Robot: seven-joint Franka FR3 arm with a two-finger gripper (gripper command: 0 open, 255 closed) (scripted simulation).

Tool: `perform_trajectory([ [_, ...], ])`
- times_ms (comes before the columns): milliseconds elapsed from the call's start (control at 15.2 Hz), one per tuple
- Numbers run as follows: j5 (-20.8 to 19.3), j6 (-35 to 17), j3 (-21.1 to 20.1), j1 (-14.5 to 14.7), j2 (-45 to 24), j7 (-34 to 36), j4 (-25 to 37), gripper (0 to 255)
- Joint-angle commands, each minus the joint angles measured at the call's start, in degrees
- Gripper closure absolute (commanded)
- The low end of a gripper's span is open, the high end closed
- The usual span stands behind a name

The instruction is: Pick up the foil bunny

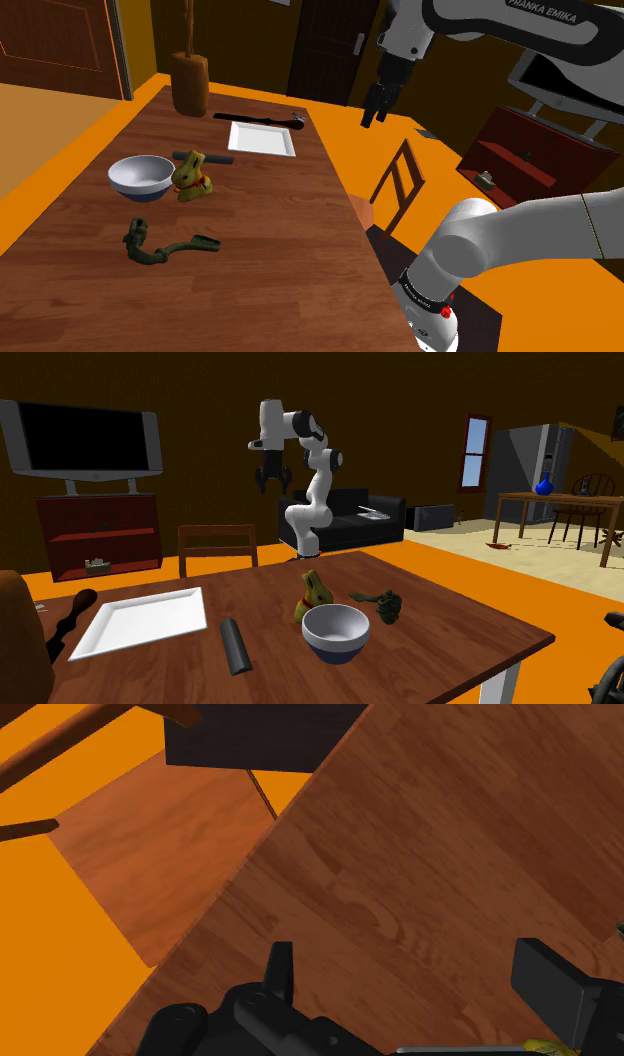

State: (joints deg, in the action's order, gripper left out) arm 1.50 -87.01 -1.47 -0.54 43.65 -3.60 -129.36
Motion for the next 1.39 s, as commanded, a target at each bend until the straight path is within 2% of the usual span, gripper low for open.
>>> perform_trajectory([
  [0,0.0,0.0,0.0,0.0,0.0,0.0,0.0,0],
  [660,8.3,-9.4,-3.6,3.1,-17.7,4.2,5.7,0],
  [1320,14.8,-15.3,-6.8,6.2,-37.2,7.1,17.9,0],
])
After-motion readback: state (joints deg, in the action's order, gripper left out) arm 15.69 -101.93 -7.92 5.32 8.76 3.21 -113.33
